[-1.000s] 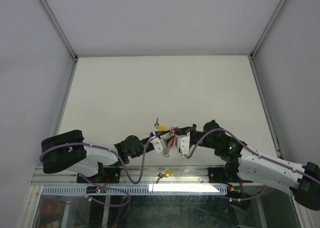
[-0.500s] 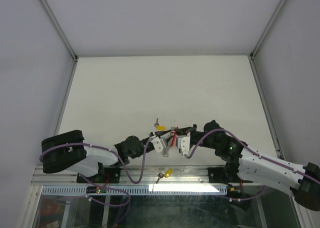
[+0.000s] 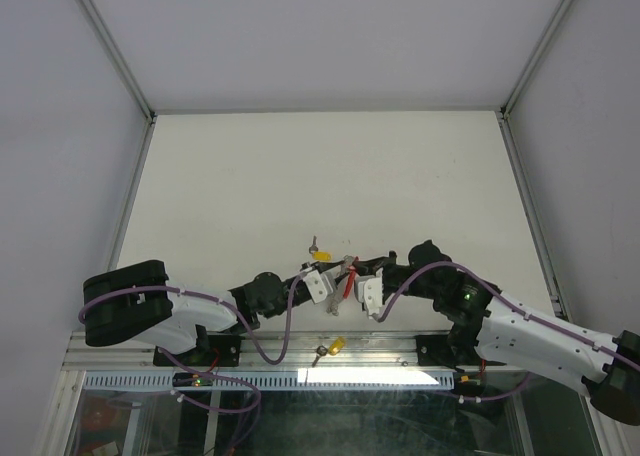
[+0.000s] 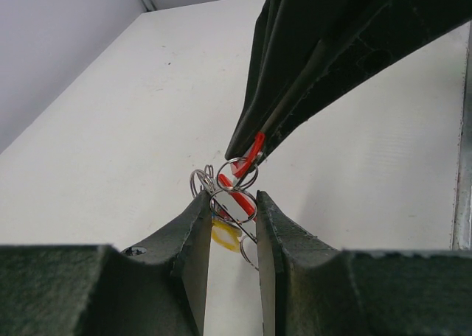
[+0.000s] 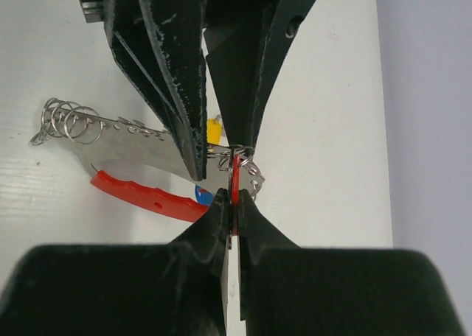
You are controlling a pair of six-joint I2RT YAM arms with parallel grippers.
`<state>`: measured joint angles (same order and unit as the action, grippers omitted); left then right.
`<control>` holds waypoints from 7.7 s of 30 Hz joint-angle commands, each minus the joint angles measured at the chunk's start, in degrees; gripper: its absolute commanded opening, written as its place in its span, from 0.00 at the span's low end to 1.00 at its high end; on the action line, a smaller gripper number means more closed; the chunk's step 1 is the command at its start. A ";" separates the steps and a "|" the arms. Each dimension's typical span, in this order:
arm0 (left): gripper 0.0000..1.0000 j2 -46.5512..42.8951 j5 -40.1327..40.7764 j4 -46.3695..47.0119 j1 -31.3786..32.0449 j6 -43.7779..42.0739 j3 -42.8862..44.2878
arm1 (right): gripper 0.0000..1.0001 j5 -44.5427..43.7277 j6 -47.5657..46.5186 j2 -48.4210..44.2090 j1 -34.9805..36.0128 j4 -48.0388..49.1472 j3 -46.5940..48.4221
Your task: Put the keys on the keyring
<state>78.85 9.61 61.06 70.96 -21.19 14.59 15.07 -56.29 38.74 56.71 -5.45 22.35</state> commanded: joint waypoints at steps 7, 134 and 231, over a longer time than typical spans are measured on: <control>0.00 -1.38 4.36 -1.87 -0.02 2.29 1.14 | 0.00 3.24 -2.46 -0.40 -0.19 -5.18 5.17; 0.00 -19.71 -0.71 -11.02 -7.06 -14.76 1.36 | 0.38 -29.85 58.85 8.28 13.89 -12.36 24.79; 0.00 24.83 -11.95 39.04 -7.08 -7.90 2.91 | 0.24 -7.32 81.85 26.27 -13.28 -31.33 34.49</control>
<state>100.40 -0.14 84.79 64.03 -31.40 15.73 4.58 25.58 66.02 43.86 -38.09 57.47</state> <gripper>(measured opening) 0.249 0.250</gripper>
